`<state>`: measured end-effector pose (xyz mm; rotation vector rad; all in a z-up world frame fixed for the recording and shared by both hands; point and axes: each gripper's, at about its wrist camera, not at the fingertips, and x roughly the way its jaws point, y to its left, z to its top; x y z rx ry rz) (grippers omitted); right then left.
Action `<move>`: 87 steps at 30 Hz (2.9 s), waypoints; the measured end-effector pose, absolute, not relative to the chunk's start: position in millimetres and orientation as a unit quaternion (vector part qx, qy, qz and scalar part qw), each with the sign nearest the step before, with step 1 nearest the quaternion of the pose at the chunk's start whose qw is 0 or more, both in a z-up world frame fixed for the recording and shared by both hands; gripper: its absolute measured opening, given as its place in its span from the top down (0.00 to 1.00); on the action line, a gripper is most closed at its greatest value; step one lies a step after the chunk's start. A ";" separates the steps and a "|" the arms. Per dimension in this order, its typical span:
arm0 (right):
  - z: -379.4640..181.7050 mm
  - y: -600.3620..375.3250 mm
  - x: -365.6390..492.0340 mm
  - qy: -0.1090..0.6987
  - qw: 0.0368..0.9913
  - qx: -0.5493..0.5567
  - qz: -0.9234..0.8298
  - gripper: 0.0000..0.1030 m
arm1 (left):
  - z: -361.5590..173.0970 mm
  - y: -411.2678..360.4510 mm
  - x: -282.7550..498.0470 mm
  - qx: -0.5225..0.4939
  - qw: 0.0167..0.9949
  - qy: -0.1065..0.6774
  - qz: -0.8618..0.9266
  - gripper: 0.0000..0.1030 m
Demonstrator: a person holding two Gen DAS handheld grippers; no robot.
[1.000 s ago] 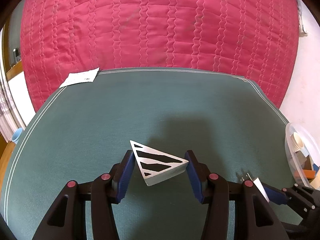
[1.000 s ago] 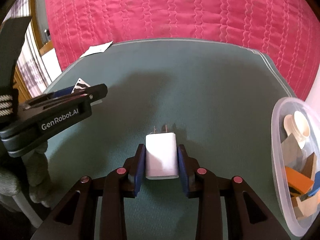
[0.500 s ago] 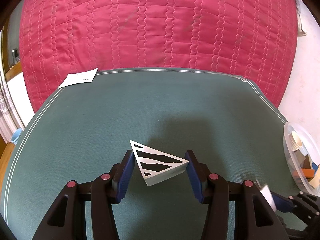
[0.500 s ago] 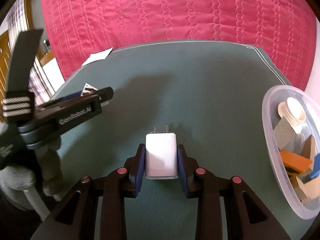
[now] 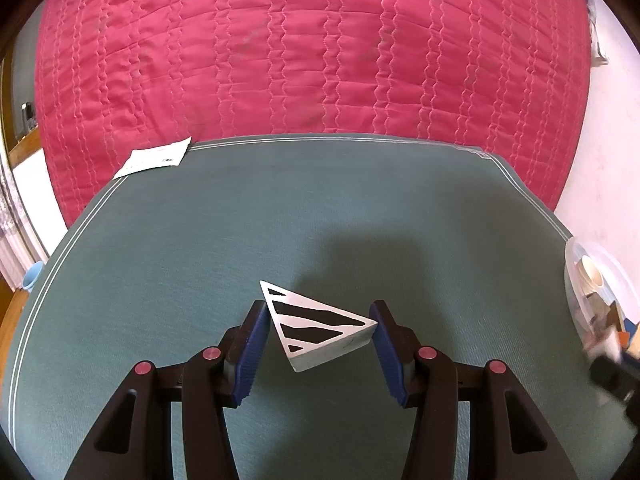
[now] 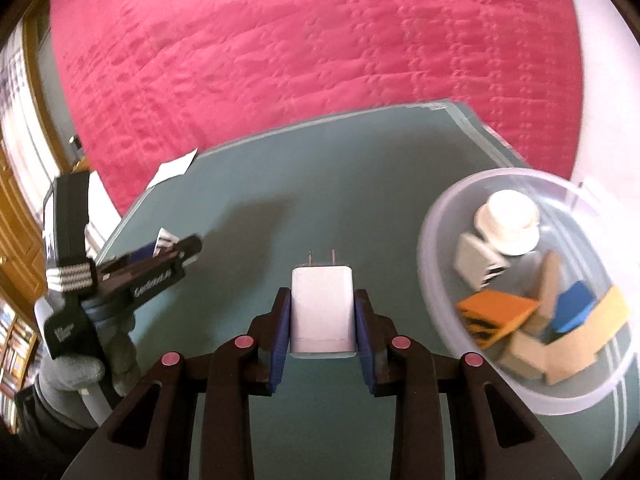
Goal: Organize rigid objects
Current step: 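Carry the white charger into the clear bowl and open the right gripper, then carry the striped triangle into the clear bowl and open the left gripper, then withdraw both open grippers up from the bowl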
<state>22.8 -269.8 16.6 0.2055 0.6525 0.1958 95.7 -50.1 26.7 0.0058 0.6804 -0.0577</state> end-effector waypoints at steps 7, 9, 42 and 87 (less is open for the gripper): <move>27.8 -307.0 20.7 0.301 0.945 0.118 0.048 0.70 | 26.0 -53.4 94.5 0.007 0.942 0.334 -0.031 0.47; 29.3 -318.4 22.2 0.299 0.945 0.126 0.034 0.70 | 25.6 -54.4 94.6 0.009 0.942 0.334 -0.031 0.47; 9.0 -415.5 -12.8 0.259 0.949 0.133 -0.123 0.69 | 23.8 -89.1 80.0 0.035 0.934 0.352 -0.055 0.47; 1.2 -458.0 -46.1 0.216 0.944 0.186 -0.167 0.59 | 60.1 -281.7 54.1 0.109 0.900 0.319 -0.276 0.39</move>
